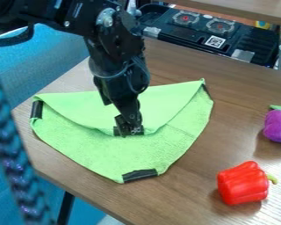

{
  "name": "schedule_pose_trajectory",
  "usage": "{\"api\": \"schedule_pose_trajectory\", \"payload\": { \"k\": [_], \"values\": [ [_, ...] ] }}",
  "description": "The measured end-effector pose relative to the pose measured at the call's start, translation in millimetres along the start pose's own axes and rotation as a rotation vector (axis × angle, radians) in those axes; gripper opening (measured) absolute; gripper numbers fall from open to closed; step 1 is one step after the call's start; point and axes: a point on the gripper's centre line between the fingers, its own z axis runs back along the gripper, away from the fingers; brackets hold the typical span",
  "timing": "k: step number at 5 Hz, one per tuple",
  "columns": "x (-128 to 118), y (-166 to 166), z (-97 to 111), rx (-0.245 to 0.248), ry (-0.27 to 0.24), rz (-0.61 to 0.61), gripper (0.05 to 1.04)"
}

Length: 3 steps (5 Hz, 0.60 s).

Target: Unfold the cloth

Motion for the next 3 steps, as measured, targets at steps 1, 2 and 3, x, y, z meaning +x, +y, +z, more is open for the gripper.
{"api": "schedule_pose_trajectory", "payload": {
  "k": [1,2,3],
  "values": [
    [-3,-2,-5,-0.009,0.021,0.001,1.001],
    [-4,-1,-16,0.008,0.042,0.002,1.001],
    [-9,6,-39,0.042,0.085,0.015,1.001]
  ]
}}
